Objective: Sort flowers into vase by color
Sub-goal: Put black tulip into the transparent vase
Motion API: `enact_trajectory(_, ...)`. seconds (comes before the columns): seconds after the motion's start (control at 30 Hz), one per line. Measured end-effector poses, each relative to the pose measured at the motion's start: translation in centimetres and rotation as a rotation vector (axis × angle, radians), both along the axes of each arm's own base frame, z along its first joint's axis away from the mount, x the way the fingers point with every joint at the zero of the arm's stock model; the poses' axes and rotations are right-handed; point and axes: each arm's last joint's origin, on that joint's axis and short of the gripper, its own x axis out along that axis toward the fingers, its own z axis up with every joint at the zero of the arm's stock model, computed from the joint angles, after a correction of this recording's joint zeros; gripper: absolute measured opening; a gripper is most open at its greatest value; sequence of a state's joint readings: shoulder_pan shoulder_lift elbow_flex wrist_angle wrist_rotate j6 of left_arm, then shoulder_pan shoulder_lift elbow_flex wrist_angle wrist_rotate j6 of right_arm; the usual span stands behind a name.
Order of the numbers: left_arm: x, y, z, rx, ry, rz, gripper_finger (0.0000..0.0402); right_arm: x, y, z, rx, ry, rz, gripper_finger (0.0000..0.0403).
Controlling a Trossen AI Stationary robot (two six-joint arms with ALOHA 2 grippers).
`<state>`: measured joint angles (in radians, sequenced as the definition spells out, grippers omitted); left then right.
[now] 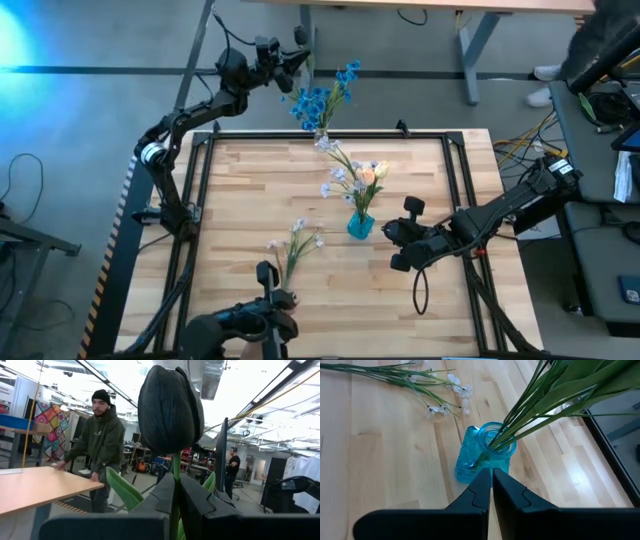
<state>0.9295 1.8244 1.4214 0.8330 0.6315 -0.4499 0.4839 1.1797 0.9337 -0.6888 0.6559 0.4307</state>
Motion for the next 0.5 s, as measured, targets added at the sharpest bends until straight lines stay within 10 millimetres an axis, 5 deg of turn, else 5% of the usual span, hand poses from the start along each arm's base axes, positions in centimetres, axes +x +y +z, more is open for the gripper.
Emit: enact_trajectory(0.5, -0.5, -0.7, -3.6, -0.037, -0.003, -0.022, 0.0000, 0.3, 0.1, 0.2, -0.007, -0.024, 0.027, 0.0012)
